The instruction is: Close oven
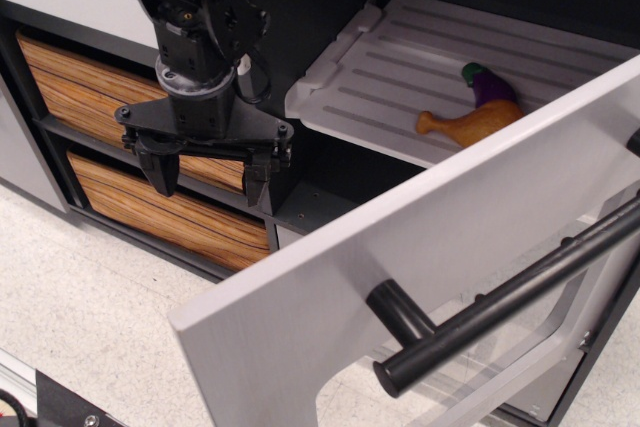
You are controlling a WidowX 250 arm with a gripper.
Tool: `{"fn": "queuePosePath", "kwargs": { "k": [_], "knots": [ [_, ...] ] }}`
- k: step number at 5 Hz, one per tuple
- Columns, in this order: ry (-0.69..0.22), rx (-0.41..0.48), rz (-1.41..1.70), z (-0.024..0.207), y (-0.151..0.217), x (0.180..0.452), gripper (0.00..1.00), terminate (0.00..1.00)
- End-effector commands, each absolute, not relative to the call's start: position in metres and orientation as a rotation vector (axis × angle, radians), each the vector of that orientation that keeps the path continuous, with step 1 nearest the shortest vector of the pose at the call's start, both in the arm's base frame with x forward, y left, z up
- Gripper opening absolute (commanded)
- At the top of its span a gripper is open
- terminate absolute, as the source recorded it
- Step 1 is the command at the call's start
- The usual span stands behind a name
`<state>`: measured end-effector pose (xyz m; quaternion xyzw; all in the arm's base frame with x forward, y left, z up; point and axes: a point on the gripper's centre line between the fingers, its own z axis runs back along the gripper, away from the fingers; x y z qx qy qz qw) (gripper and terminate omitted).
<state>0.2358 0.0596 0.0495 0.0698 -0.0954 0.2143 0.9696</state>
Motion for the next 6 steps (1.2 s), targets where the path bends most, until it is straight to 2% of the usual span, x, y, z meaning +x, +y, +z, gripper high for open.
{"fn": "queuePosePath", "kwargs": {
  "k": [1, 2, 3, 5, 6],
  "knots": [
    [-0.193, 0.141, 0.433, 0.049, 0.060, 0.236, 1.00, 0.00],
    [-0.198, 0.122, 0.514, 0.061, 0.049, 0.237, 1.00, 0.00],
    [-0.161, 0.058, 0.623, 0.089, 0.025, 0.234, 1.00, 0.00],
    [-0.139, -0.071, 0.770, 0.160, -0.034, 0.218, 1.00, 0.00],
    [-0.080, -0.146, 0.852, 0.187, -0.061, 0.208, 1.00, 0.00]
  ]
}}
